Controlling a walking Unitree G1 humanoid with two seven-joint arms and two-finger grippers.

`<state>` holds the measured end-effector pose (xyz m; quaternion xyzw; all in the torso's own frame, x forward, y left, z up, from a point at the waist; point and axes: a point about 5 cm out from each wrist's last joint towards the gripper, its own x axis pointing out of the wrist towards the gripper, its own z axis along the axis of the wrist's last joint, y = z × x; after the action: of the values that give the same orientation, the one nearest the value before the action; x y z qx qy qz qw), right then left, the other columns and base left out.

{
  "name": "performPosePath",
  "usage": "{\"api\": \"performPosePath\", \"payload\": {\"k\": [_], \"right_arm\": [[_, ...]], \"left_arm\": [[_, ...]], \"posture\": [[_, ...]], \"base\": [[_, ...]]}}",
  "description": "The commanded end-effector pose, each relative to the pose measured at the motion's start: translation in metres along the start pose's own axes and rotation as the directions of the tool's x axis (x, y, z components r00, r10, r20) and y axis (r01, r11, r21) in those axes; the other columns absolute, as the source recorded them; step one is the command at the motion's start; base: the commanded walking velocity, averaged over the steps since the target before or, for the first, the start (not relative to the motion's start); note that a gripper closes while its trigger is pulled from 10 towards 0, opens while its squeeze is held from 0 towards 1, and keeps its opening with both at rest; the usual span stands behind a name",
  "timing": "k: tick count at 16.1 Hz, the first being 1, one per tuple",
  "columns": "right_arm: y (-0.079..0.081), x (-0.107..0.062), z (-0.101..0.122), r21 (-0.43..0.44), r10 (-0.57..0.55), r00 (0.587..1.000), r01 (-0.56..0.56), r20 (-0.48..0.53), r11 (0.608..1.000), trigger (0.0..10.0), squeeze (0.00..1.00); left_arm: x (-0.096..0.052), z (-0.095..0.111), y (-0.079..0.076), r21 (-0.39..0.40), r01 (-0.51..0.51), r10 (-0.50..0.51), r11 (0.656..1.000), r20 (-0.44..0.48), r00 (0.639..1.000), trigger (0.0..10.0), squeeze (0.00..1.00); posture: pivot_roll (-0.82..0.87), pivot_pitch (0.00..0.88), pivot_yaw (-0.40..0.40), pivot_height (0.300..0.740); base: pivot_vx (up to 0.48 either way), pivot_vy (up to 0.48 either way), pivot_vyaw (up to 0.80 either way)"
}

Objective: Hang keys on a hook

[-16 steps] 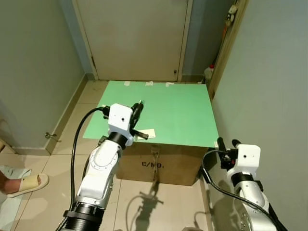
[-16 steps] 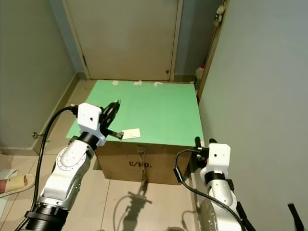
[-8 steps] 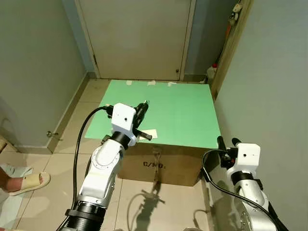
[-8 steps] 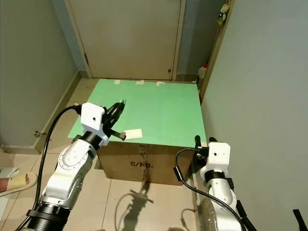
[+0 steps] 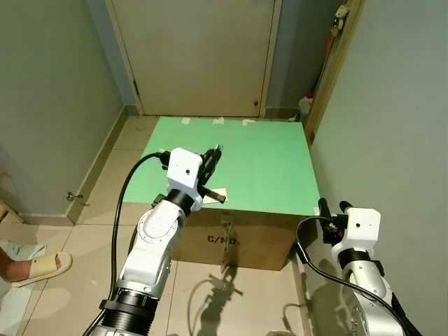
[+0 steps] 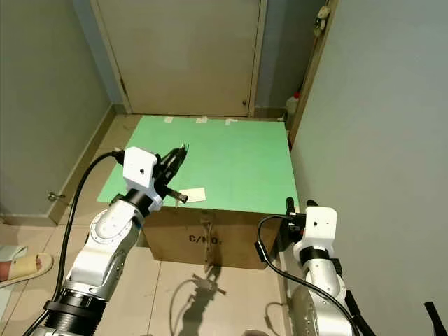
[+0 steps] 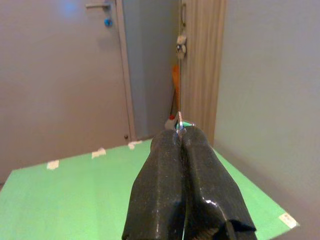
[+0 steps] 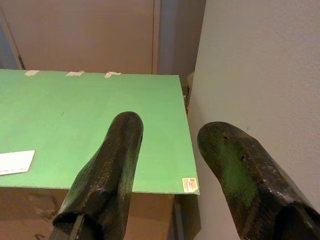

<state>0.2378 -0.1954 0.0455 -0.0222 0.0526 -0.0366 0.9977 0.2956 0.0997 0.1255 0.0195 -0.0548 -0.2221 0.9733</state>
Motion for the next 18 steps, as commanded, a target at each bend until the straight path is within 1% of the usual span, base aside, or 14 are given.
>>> {"api": "performPosePath", "payload": {"k": [1,3,4,5,6,9,11,14,18], "right_arm": [[0.001,0.002,0.005,0.020,0.008,1.000,-0.008,0.024,1.000,10.0,0.00],[0.004,0.003,0.009,0.027,0.020,0.999,-0.021,0.035,0.999,10.0,0.00],[0.005,0.004,0.010,0.029,0.027,0.999,-0.028,0.041,0.999,10.0,0.00],[0.006,0.004,0.012,0.030,0.032,0.998,-0.033,0.045,0.999,10.0,0.00],[0.006,0.005,0.012,0.029,0.035,0.998,-0.037,0.046,0.999,10.0,0.00],[0.004,0.004,0.012,0.028,0.037,0.998,-0.039,0.045,0.999,10.0,0.00],[0.004,0.004,0.013,0.027,0.038,0.998,-0.040,0.045,0.999,10.0,0.00],[0.005,0.005,0.014,0.030,0.043,0.998,-0.044,0.049,0.999,10.0,0.00],[0.005,0.003,0.013,0.026,0.045,0.998,-0.046,0.044,0.999,10.0,0.00]], "left_arm": [[0.002,0.002,0.001,-0.001,0.002,-0.002,1.000,0.012,1.000,10.0,0.00],[0.002,-0.001,0.000,0.003,0.003,-0.003,1.000,0.005,1.000,10.0,0.00],[0.002,-0.002,-0.001,0.025,0.007,-0.007,1.000,-0.003,1.000,10.0,0.00],[0.002,-0.004,-0.002,0.066,0.009,-0.009,0.998,-0.010,1.000,10.0,0.00],[0.003,-0.006,-0.003,0.038,0.012,-0.011,0.999,-0.018,1.000,10.0,0.00],[0.004,-0.008,0.000,0.016,-0.008,0.009,1.000,-0.040,0.999,10.0,0.00],[0.005,-0.008,0.002,0.013,-0.012,0.012,1.000,-0.023,1.000,10.0,0.00],[0.006,-0.010,0.002,0.029,-0.009,0.010,1.000,-0.030,0.999,10.0,0.00],[0.006,-0.011,0.002,0.029,-0.011,0.012,1.000,-0.032,0.999,10.0,0.00]], "posture": [[-0.16,0.000,0.026,0.736],[-0.16,0.000,0.025,0.736],[-0.16,0.000,0.024,0.736],[-0.16,0.000,0.022,0.736],[-0.17,0.000,0.022,0.736],[-0.17,0.000,0.020,0.736],[-0.17,0.000,0.021,0.736],[-0.17,0.000,0.023,0.736],[-0.17,0.000,0.024,0.736]], "base": [[0.000,0.000,0.00],[0.000,0.000,0.00],[0.000,0.000,0.00],[0.000,0.000,0.00],[0.000,0.000,0.00],[-0.452,0.000,0.00],[-0.375,0.000,0.00],[0.000,0.000,0.00],[0.000,0.000,0.00]]}}
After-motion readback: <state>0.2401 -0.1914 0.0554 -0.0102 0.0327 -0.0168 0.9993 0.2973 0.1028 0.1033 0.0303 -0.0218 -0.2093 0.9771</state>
